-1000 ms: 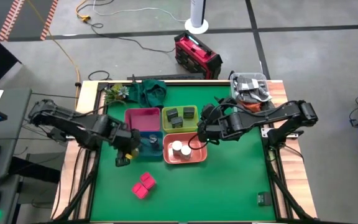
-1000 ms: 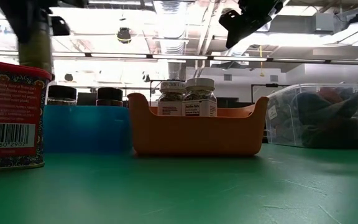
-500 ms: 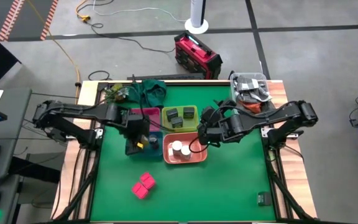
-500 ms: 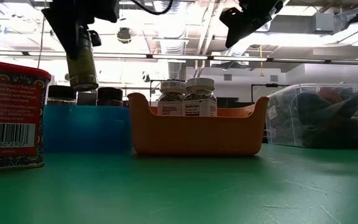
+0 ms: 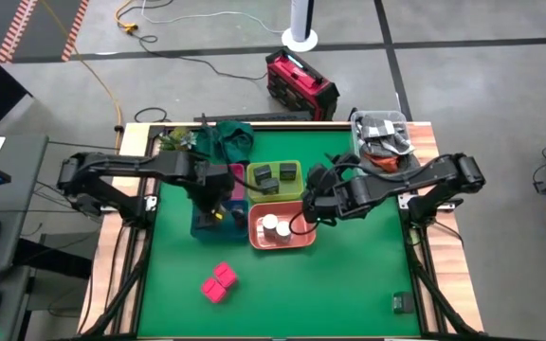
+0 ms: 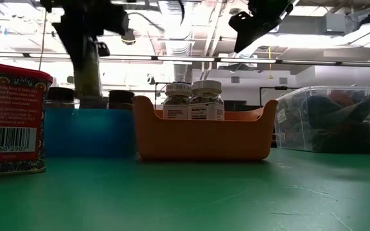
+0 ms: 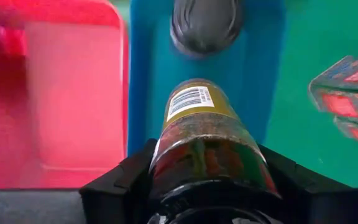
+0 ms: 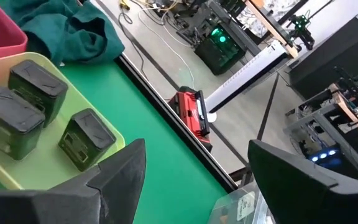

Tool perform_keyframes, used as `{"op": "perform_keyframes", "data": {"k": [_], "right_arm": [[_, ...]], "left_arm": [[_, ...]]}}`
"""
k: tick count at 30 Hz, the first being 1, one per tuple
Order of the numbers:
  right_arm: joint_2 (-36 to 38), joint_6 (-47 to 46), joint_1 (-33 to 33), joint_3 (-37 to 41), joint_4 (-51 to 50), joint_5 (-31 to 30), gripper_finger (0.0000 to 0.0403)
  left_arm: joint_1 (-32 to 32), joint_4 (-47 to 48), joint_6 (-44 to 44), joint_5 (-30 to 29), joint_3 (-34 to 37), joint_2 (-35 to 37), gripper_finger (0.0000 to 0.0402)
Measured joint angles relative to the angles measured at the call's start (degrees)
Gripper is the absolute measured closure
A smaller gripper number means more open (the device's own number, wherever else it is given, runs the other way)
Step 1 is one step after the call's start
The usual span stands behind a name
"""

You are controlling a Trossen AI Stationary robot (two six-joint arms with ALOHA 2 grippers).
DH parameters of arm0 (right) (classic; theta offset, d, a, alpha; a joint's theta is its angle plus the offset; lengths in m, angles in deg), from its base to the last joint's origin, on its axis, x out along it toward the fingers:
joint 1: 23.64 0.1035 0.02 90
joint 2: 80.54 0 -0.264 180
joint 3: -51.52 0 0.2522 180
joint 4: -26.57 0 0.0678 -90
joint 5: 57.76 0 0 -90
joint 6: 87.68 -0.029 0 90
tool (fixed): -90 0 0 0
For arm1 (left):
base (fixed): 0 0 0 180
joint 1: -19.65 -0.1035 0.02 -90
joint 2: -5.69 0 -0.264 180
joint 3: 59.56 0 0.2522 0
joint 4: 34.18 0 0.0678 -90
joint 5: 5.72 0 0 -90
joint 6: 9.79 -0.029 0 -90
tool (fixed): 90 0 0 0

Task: Sort spices by type
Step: Put the black seasoning bottle into the blue bin

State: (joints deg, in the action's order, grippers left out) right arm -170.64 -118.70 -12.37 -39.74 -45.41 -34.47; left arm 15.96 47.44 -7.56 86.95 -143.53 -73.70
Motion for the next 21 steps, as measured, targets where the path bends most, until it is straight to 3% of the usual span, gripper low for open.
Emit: {"op": "perform_keyframes", "data": {"k": [21], "right_arm": [[0.0,-0.9,2.9,0.0,-0.7,0.0,0.0086]], "left_arm": [[-0.9,0.5,-5.9,-0.3,0.1,-11.8,0.0195]]}}
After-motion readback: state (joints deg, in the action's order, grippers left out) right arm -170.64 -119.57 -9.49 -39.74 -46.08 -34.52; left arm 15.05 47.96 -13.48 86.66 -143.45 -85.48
